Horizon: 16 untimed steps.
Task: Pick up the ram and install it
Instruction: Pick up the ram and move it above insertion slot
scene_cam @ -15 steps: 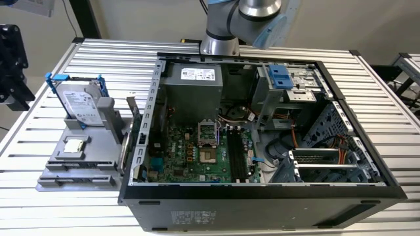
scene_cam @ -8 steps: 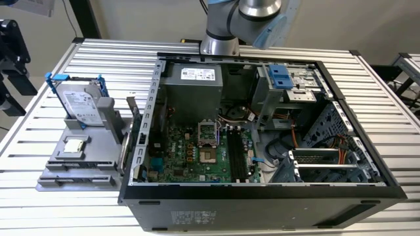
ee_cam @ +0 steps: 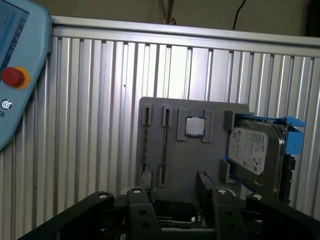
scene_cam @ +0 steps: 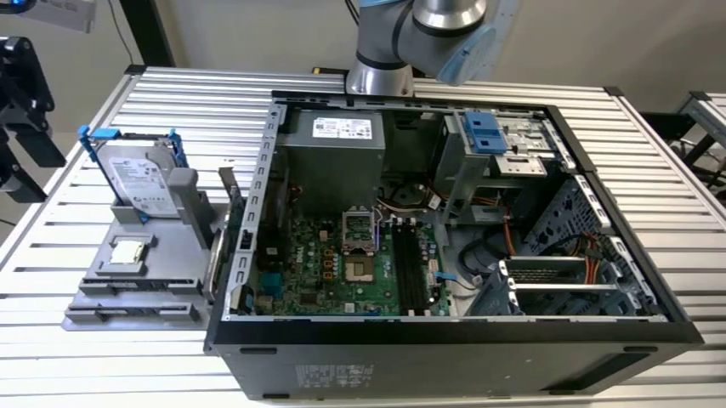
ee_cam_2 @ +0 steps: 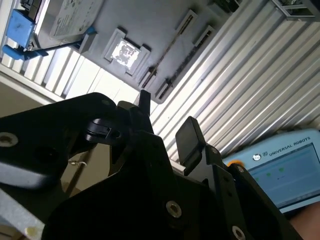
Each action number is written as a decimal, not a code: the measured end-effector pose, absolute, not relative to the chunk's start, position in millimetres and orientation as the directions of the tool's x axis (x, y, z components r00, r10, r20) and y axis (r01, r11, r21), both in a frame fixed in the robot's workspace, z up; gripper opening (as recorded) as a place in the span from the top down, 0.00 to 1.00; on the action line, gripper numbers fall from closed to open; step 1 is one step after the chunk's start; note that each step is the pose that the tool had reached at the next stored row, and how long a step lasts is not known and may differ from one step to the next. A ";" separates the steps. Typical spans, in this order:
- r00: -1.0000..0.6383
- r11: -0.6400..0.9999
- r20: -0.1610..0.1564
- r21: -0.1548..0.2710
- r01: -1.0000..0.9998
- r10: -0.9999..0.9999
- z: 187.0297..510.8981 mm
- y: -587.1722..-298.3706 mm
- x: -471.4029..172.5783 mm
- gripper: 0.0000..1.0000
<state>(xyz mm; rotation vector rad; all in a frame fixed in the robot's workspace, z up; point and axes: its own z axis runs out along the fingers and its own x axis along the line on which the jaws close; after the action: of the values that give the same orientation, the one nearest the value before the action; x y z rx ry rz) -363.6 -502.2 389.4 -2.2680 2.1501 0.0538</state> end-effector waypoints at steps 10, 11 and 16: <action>0.042 -0.043 -0.036 0.010 -0.999 -0.998 379.7 -502.2 -363.6 0.00; 0.042 -0.043 -0.036 0.010 -0.999 -0.998 378.7 -502.2 -363.6 0.00; 0.042 -0.042 -0.036 0.010 -0.999 -0.998 374.1 -502.4 -363.7 0.00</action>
<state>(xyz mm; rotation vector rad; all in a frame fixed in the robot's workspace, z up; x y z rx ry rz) -363.7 -502.4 374.1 -2.2547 2.1617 0.0513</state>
